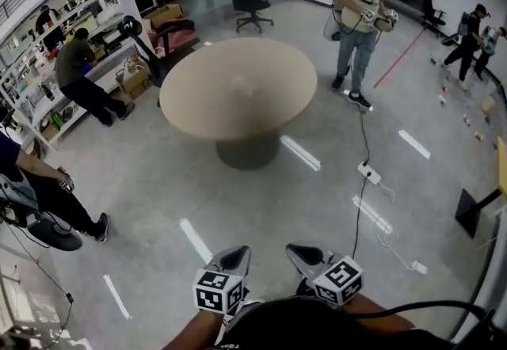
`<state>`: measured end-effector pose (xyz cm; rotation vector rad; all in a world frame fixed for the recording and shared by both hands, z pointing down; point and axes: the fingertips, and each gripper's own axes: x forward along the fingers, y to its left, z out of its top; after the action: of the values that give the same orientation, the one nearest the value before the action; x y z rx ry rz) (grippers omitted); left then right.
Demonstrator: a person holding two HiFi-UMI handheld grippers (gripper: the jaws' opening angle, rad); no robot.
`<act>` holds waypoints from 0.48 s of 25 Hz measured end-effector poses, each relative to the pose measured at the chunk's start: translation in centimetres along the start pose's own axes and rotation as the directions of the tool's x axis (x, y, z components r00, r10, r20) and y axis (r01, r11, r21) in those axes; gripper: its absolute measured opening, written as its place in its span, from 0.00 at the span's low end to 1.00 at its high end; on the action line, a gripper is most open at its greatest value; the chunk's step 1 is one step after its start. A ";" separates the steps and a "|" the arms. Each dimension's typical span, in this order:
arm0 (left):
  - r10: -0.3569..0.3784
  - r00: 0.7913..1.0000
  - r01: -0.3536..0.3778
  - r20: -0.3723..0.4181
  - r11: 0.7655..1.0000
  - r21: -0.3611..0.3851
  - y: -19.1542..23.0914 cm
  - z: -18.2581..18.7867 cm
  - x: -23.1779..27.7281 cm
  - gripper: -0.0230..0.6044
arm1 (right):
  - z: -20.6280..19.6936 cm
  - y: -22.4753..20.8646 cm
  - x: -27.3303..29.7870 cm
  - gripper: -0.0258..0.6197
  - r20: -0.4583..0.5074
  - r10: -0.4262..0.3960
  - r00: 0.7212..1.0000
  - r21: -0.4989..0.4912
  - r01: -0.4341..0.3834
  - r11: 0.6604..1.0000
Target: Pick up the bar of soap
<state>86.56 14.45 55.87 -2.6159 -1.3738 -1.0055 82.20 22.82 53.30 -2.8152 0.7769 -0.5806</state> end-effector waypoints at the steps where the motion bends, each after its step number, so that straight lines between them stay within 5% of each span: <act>1: 0.008 1.000 -0.008 -0.001 1.000 -0.015 -0.1 1.0 1.0 0.05 | 0.9 -1.4 0.2 0.05 0.003 0.013 1.000 -0.001 -0.013 1.000; 6: 0.019 1.000 -0.016 0.024 0.990 -0.137 -1.9 6.0 7.7 0.05 | 3.8 -9.4 -0.3 0.05 0.005 0.087 0.996 -0.018 -0.087 0.996; 12: 0.061 0.998 -0.057 0.034 0.992 -0.115 -4.2 10.4 15.6 0.05 | 4.9 -18.7 -2.2 0.05 -0.013 0.118 0.993 -0.014 -0.119 0.993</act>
<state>95.25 31.56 55.11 -2.7528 -1.2740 -1.0638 91.05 40.11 52.90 -2.7575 0.9468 -0.5759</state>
